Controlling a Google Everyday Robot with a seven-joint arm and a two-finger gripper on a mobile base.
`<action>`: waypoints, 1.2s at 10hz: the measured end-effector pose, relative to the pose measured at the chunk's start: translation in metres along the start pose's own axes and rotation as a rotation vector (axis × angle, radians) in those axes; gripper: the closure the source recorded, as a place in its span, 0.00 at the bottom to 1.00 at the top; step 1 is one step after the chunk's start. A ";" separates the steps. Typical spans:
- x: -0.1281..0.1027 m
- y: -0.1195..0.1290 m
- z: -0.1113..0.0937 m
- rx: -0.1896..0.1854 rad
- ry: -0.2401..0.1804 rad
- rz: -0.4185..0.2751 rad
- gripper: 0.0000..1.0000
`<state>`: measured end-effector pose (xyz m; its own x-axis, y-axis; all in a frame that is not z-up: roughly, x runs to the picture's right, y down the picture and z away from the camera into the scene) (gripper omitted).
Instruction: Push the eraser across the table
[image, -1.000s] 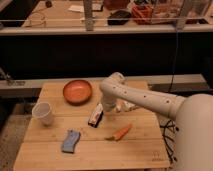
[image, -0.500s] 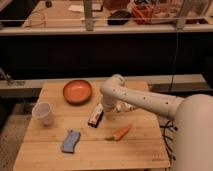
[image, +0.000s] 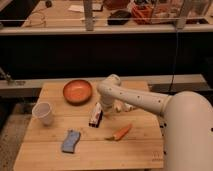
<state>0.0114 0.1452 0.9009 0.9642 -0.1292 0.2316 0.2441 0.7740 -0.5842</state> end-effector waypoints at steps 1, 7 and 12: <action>-0.004 -0.001 -0.002 0.010 -0.012 -0.017 0.97; -0.063 0.004 0.003 -0.005 -0.003 -0.157 0.97; -0.106 0.029 0.008 -0.007 0.005 -0.257 0.97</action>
<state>-0.0845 0.1860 0.8657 0.8710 -0.3240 0.3694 0.4817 0.7110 -0.5122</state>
